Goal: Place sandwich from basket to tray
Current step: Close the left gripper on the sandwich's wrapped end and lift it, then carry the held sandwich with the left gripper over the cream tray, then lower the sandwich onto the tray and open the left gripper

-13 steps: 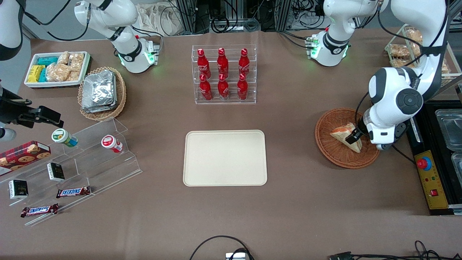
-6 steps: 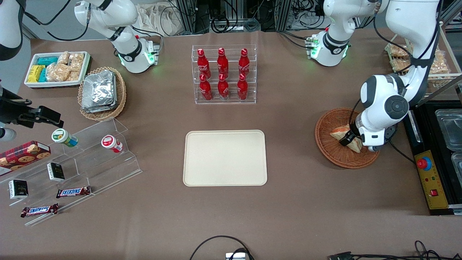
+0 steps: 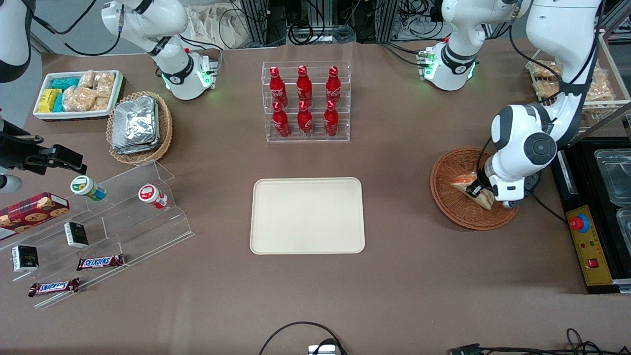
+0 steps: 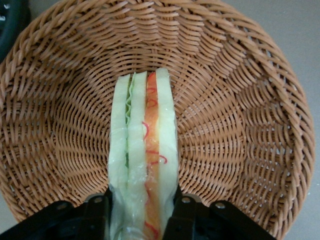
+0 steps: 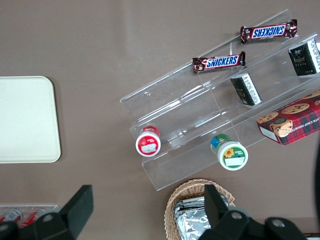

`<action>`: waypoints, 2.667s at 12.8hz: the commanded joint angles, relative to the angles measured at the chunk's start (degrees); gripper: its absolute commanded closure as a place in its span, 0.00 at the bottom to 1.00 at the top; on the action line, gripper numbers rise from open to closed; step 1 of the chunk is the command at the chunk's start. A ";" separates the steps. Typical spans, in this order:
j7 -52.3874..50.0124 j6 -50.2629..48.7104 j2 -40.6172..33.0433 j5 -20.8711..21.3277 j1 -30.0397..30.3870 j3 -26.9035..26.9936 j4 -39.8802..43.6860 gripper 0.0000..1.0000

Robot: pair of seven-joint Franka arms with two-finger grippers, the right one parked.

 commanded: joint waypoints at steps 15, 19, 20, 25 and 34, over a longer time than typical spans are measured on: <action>18.40 -35.01 16.13 10.67 -0.98 -30.22 40.80 1.00; 13.24 -34.83 31.00 18.24 -10.19 -30.00 51.43 1.00; 12.08 -34.65 33.55 20.17 -12.13 -29.73 53.19 1.00; 11.37 -25.98 39.55 21.42 -14.78 -28.76 56.81 1.00; 9.35 -28.49 35.97 21.33 -14.43 -28.85 56.90 0.00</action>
